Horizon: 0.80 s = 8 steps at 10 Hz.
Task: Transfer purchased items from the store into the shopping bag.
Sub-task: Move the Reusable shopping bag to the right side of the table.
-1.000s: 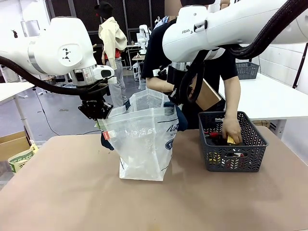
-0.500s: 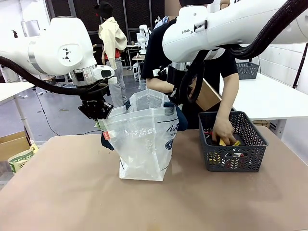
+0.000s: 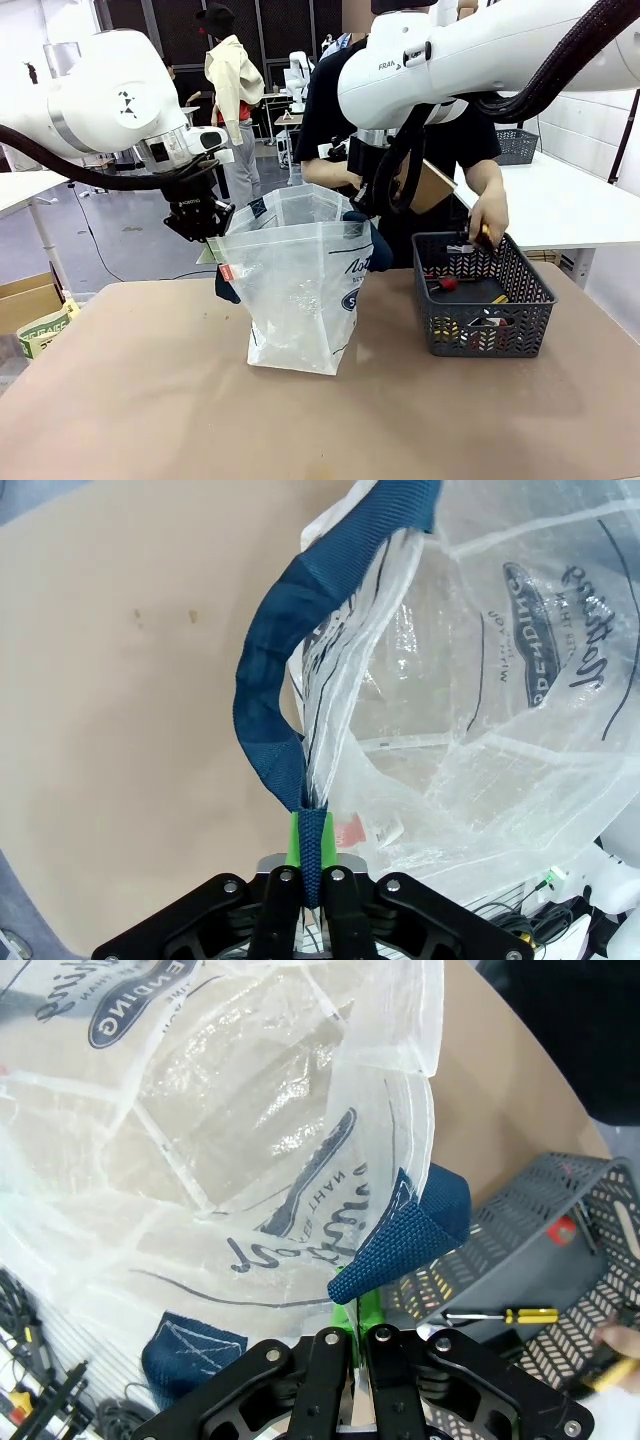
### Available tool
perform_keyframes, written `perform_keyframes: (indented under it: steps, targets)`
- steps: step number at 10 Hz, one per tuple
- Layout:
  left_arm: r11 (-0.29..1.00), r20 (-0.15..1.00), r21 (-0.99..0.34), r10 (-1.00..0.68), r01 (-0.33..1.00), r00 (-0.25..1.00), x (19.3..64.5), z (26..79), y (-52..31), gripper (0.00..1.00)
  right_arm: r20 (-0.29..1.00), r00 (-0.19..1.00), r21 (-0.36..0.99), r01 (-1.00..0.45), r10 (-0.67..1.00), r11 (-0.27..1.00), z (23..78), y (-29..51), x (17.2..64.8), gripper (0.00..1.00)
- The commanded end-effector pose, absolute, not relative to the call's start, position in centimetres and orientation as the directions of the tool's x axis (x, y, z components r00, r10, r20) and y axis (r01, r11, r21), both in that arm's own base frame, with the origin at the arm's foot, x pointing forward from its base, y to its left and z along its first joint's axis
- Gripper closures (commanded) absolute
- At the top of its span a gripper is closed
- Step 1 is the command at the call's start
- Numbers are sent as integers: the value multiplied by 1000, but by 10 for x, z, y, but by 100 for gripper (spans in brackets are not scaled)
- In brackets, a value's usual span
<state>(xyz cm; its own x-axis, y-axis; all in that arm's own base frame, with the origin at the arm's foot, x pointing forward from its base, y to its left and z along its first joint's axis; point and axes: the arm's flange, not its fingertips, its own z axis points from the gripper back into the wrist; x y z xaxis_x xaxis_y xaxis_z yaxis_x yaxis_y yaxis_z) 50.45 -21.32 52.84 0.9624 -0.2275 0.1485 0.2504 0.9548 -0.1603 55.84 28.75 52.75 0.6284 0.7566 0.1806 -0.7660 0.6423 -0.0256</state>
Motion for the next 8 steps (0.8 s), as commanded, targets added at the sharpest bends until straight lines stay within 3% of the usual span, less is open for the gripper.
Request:
perform_keyframes:
  steps: [1,8]
  targets:
    - [953,159,-190,-207,236,965,505,522,-210,100,175,631,-25,-765,756,644,525,286,559,100]
    - [955,144,-171,-219,242,965,505,526,-212,100,175,631,-25,-765,756,644,525,286,559,100]
